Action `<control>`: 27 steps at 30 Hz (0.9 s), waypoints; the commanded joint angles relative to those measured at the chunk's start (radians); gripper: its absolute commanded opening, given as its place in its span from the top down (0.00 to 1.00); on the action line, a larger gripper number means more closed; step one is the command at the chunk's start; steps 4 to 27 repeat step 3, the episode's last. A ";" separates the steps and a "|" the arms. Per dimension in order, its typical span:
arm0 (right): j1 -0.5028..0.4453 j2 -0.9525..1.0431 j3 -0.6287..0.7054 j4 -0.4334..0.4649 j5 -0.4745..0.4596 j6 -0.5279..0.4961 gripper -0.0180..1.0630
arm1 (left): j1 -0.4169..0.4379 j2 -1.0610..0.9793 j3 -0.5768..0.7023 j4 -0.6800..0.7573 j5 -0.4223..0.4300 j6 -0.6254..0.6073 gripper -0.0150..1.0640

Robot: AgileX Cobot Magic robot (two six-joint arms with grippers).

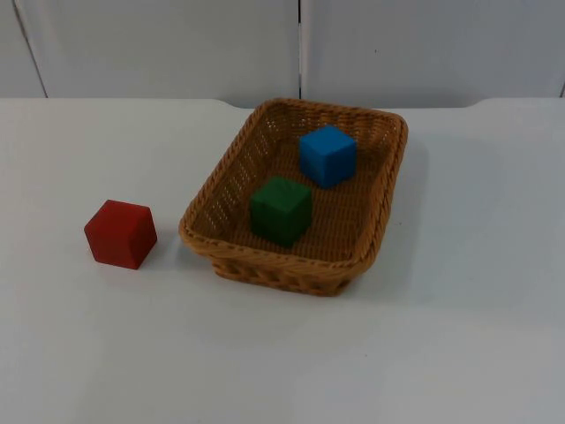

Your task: Pick up one cube with each hand and place exactly two cubes into the same basket, leaving the remaining cube outside.

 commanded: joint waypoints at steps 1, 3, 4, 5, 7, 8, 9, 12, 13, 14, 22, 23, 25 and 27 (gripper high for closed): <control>-0.006 -0.004 0.000 -0.001 -0.001 0.003 0.01 | 0.025 -0.004 0.005 0.005 -0.011 -0.008 0.01; -0.006 -0.004 0.000 -0.001 -0.001 0.003 0.01 | 0.052 -0.004 0.005 0.005 -0.011 -0.008 0.01; -0.006 -0.004 0.000 -0.001 -0.001 0.003 0.01 | 0.052 -0.004 0.005 0.005 -0.011 -0.008 0.01; -0.006 -0.004 0.000 -0.001 -0.001 0.003 0.01 | 0.052 -0.004 0.005 0.005 -0.011 -0.008 0.01; -0.006 -0.004 0.000 -0.001 -0.001 0.003 0.01 | 0.052 -0.004 0.005 0.005 -0.011 -0.008 0.01; -0.006 -0.004 0.000 -0.001 -0.001 0.003 0.01 | 0.052 -0.004 0.005 0.005 -0.011 -0.008 0.01; -0.006 -0.004 0.000 -0.001 -0.001 0.003 0.01 | 0.052 -0.004 0.005 0.005 -0.011 -0.008 0.01; -0.006 -0.004 0.000 -0.001 -0.001 0.003 0.01 | 0.052 -0.004 0.005 0.005 -0.011 -0.008 0.01; -0.006 -0.004 0.000 -0.001 -0.001 0.003 0.01 | 0.052 -0.004 0.005 0.005 -0.011 -0.008 0.01; -0.006 -0.004 0.000 -0.001 -0.001 0.003 0.01 | 0.052 -0.004 0.005 0.005 -0.011 -0.008 0.01; -0.006 -0.004 0.000 -0.001 -0.001 0.003 0.01 | 0.052 -0.004 0.005 0.005 -0.011 -0.008 0.01; -0.006 -0.004 0.000 -0.001 -0.001 0.003 0.01 | 0.052 -0.004 0.005 0.005 -0.011 -0.008 0.01; -0.006 -0.004 0.000 -0.001 -0.001 0.003 0.01 | 0.052 -0.004 0.005 0.005 -0.011 -0.008 0.01; -0.006 -0.004 0.000 -0.001 -0.001 0.003 0.01 | 0.052 -0.004 0.005 0.005 -0.011 -0.008 0.01</control>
